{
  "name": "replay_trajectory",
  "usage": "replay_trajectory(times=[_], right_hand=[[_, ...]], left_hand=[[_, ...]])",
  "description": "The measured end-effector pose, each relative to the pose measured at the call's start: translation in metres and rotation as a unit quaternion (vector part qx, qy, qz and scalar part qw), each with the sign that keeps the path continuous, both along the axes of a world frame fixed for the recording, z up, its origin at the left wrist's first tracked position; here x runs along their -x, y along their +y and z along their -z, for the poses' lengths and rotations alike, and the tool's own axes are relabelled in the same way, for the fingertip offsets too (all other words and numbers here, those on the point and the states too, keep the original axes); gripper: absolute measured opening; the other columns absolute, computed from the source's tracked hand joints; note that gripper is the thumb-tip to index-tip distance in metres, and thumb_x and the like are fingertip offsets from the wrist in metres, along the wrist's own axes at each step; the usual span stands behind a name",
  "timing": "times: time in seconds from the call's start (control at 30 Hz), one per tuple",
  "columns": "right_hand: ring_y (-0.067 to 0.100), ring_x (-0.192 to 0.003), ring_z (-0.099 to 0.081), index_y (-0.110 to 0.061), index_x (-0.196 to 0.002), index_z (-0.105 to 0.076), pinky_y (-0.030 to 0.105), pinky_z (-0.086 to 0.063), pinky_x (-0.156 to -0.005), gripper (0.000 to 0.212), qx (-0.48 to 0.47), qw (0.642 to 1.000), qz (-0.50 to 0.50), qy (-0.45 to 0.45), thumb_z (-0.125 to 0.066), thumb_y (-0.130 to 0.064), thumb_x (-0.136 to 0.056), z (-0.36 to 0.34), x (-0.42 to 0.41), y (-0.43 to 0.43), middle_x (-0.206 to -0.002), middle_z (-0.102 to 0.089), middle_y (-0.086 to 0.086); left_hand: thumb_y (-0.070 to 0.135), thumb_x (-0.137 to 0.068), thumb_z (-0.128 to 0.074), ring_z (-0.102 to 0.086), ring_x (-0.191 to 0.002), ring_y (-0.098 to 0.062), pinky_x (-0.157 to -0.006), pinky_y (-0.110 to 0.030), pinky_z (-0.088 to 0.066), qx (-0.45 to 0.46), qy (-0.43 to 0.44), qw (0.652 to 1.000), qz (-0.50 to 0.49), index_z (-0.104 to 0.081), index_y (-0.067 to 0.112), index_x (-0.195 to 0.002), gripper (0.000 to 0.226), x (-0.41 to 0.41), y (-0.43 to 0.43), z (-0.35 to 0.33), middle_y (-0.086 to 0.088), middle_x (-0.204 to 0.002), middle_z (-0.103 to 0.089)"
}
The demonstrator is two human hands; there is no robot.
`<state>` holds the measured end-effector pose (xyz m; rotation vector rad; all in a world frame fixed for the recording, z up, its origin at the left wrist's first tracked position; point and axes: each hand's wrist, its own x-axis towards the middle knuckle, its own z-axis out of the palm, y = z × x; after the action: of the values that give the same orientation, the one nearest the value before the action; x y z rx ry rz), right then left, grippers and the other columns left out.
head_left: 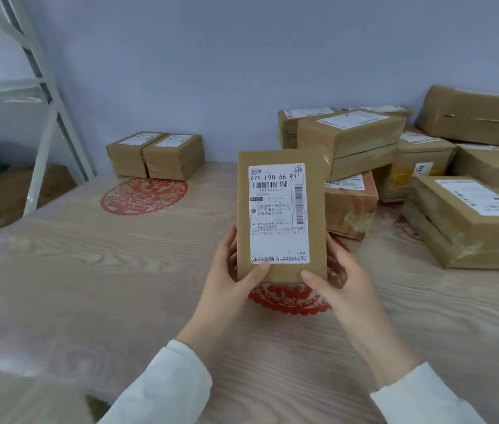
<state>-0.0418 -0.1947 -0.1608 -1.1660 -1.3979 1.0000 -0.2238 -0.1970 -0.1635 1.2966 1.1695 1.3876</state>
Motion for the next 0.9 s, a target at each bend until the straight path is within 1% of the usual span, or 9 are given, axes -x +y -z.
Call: replay_trajectory(times=[0.07,0.17,0.27,0.37,0.43,0.6,0.73,0.8,0.9], right_hand=[[-0.005,-0.115,-0.053,-0.022,-0.142,-0.037,0.015,-0.046,-0.096,0.074,-0.005,1.0,-0.003,0.025,-0.071,-0.003,-0.08,0.001,-0.003,-0.017,-0.138,-0.047,-0.001],[-0.016,-0.102,-0.056,-0.024,-0.137,-0.039,0.008,-0.048,-0.08,0.07,-0.009,0.998,-0.001,0.064,-0.071,-0.003,-0.079,0.004,0.0,-0.034,-0.128,-0.052,-0.013],[-0.018,-0.096,-0.057,-0.027,-0.132,-0.039,0.004,-0.045,-0.074,0.065,-0.019,0.995,0.031,0.09,-0.07,-0.001,-0.08,0.011,0.006,-0.046,-0.122,-0.056,-0.015],[-0.022,-0.095,-0.055,-0.029,-0.13,-0.037,0.001,-0.043,-0.074,0.068,-0.024,0.996,0.034,0.081,-0.068,0.005,-0.08,0.015,0.013,-0.056,-0.122,-0.054,-0.013],[-0.021,-0.096,-0.055,-0.029,-0.132,-0.037,0.001,-0.043,-0.074,0.07,-0.023,0.996,0.035,0.078,-0.069,0.004,-0.079,0.016,0.015,-0.059,-0.125,-0.054,-0.011],[-0.014,-0.105,-0.053,-0.03,-0.142,-0.038,0.003,-0.044,-0.077,0.067,-0.019,0.997,0.042,0.056,-0.068,-0.016,-0.084,0.012,0.015,-0.058,-0.126,-0.057,-0.016],[-0.007,-0.112,-0.052,-0.041,-0.125,-0.044,0.003,-0.042,-0.083,0.055,-0.028,0.998,0.045,0.016,-0.068,-0.012,-0.084,0.015,0.017,-0.056,-0.129,-0.056,-0.009],[-0.008,-0.109,-0.053,-0.036,-0.124,-0.045,0.003,-0.044,-0.079,0.055,-0.014,0.999,0.039,0.023,-0.07,-0.01,-0.082,0.016,0.017,-0.056,-0.128,-0.057,-0.007],[-0.01,-0.101,-0.057,-0.022,-0.125,-0.049,0.008,-0.05,-0.074,0.054,0.005,0.997,0.051,0.062,-0.074,-0.013,-0.078,0.015,0.014,-0.054,-0.122,-0.06,-0.008]], left_hand=[[0.031,-0.07,-0.078,-0.057,-0.115,0.001,-0.089,-0.021,-0.052,-0.005,0.008,1.0,0.008,-0.032,0.023,-0.146,0.089,-0.004,-0.015,0.0,0.013,-0.13,-0.057],[0.015,-0.077,-0.07,-0.059,-0.111,0.002,-0.082,-0.015,-0.05,-0.014,-0.005,1.0,0.02,-0.036,0.02,-0.143,0.074,-0.006,-0.03,0.004,0.011,-0.129,-0.058],[0.013,-0.077,-0.071,-0.057,-0.112,0.005,-0.088,-0.016,-0.05,-0.024,0.004,0.999,0.021,-0.034,0.025,-0.141,0.075,-0.006,-0.038,0.006,0.014,-0.129,-0.056],[0.034,-0.069,-0.081,-0.052,-0.122,-0.004,-0.101,-0.029,-0.047,-0.016,0.008,1.0,-0.001,-0.027,0.026,-0.147,0.094,-0.001,-0.039,0.006,0.009,-0.137,-0.052],[0.039,-0.07,-0.08,-0.053,-0.122,-0.008,-0.097,-0.027,-0.049,-0.013,0.019,1.0,-0.002,-0.033,0.024,-0.145,0.09,0.003,-0.039,0.006,0.008,-0.134,-0.055],[0.032,-0.073,-0.072,-0.053,-0.118,-0.002,-0.088,-0.013,-0.049,-0.013,0.031,0.999,0.02,-0.038,0.028,-0.137,0.073,0.01,-0.043,0.002,0.011,-0.129,-0.057],[0.036,-0.066,-0.072,-0.056,-0.117,-0.005,-0.084,-0.018,-0.053,-0.008,-0.009,1.0,-0.003,-0.038,0.023,-0.134,0.077,0.006,-0.042,-0.001,0.008,-0.126,-0.058],[0.028,-0.074,-0.072,-0.058,-0.11,-0.001,-0.076,-0.013,-0.052,-0.008,-0.016,1.0,-0.006,-0.035,0.024,-0.134,0.07,0.004,-0.041,-0.001,0.011,-0.122,-0.059],[0.031,-0.07,-0.071,-0.057,-0.114,-0.005,-0.08,-0.016,-0.053,-0.005,-0.003,1.0,0.021,-0.035,0.024,-0.135,0.074,0.002,-0.038,0.001,0.008,-0.124,-0.058]])
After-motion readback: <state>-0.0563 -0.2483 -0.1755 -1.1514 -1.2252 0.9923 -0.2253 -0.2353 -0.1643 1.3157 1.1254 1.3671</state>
